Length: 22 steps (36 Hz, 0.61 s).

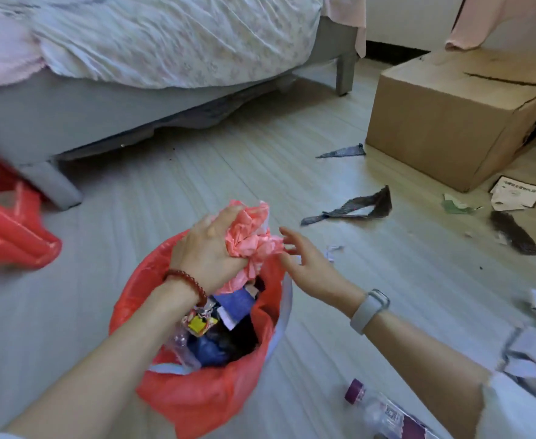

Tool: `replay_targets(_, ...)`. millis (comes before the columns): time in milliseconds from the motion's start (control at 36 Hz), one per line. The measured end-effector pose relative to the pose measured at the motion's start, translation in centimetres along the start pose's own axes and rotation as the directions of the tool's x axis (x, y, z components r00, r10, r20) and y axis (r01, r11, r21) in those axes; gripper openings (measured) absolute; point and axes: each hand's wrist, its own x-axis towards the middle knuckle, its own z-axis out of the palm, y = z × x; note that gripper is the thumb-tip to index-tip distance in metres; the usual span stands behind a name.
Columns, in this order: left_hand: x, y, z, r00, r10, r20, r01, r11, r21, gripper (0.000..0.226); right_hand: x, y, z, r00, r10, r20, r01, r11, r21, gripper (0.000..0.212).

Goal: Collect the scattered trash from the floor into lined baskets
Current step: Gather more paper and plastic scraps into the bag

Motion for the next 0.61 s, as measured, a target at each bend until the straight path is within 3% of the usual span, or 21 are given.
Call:
replay_targets(83, -2.2, -4.1, 0.4, 0.998, -0.043, 0.037, 0.034, 0.974, 0.222, 0.062, 1.0, -1.0, 2.8, 0.998, -0.035, 0.057, 0.041, 0.993, -0.11, 0.063)
replay_targets(167, -4.0, -7.7, 1.9, 0.998, -0.02, 0.059, -0.005, 0.916, 0.401, 0.059, 1.4, -1.1, 3.9, 1.0, -0.003, 0.01, 0.004, 0.998, -0.069, 0.063)
replay_targets(222, -5.2, -9.1, 3.2, 0.968, -0.091, 0.235, -0.031, 0.883, 0.469, 0.076, 1.1, -0.8, 4.1, 1.0, 0.023, -0.002, -0.023, 0.999, -0.049, 0.062)
replay_targets(278, -6.2, -10.3, 4.9, 0.9, -0.138, 0.413, -0.077, 0.884, 0.461, 0.087, 0.9, -0.5, 4.3, 1.0, 0.023, -0.012, -0.023, 0.999, -0.046, 0.064)
replay_targets(361, -6.3, -11.2, 7.2, 0.824, -0.18, 0.537, -0.064, 0.912, 0.404, 0.094, 0.9, -0.1, 4.7, 0.999, 0.023, -0.045, -0.025, 0.999, -0.033, 0.065)
replay_targets(500, -4.7, -11.2, 10.6, 0.786, -0.198, 0.586, -0.133, 0.871, 0.473, 0.071, 1.0, 0.7, 4.8, 0.997, 0.052, -0.056, -0.053, 0.998, -0.017, 0.066)
replay_targets(611, -5.0, -12.2, 14.1, 0.767, -0.226, 0.6, -0.142, 0.853, 0.503, 0.067, 1.2, 1.3, 4.8, 0.997, 0.061, -0.044, -0.062, 0.998, -0.008, 0.069)
